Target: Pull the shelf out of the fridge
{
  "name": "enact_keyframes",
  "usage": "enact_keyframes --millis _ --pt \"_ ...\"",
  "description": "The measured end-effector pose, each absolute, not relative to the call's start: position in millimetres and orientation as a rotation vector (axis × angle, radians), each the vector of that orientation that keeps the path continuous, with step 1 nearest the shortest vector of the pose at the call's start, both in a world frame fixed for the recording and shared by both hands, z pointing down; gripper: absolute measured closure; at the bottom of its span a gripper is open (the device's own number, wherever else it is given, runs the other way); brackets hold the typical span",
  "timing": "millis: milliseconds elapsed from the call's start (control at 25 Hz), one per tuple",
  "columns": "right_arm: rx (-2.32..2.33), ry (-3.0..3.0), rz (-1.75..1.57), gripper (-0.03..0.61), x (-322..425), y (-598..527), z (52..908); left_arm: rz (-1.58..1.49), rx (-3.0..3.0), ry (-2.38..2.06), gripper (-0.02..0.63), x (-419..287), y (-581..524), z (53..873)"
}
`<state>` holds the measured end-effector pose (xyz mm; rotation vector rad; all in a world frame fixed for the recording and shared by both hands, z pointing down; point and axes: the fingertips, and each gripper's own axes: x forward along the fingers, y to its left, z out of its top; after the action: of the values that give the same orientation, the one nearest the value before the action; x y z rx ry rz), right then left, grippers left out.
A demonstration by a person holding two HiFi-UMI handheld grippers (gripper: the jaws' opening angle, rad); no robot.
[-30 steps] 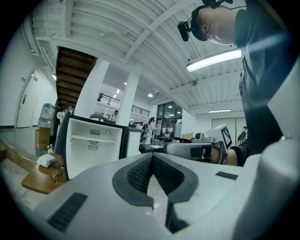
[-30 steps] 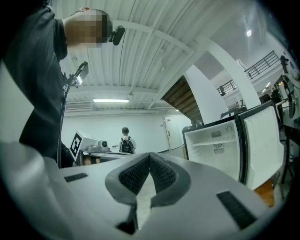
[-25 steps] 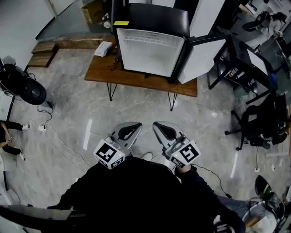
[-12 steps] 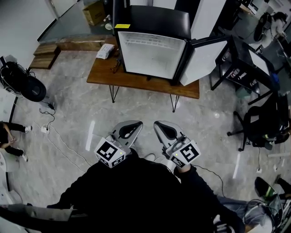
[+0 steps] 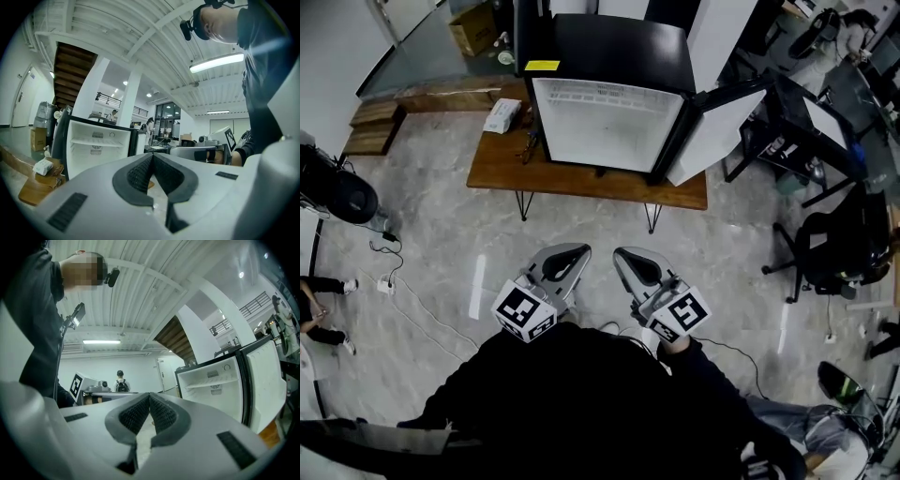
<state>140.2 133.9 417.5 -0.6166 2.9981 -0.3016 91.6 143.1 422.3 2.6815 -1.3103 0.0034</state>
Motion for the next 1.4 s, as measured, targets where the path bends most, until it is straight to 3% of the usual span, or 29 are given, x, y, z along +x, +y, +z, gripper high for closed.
enact_keyframes --millis 760,1400 --pt "-0.875 2.967 -0.357 0.571 19 12 429 -0.076 2.739 -1.191 0.607 -42 14 431" --pt "-1.024 2.711 -0.707 0.569 33 -114 467 -0.126 2.583 -1.247 0.606 -51 -88 465"
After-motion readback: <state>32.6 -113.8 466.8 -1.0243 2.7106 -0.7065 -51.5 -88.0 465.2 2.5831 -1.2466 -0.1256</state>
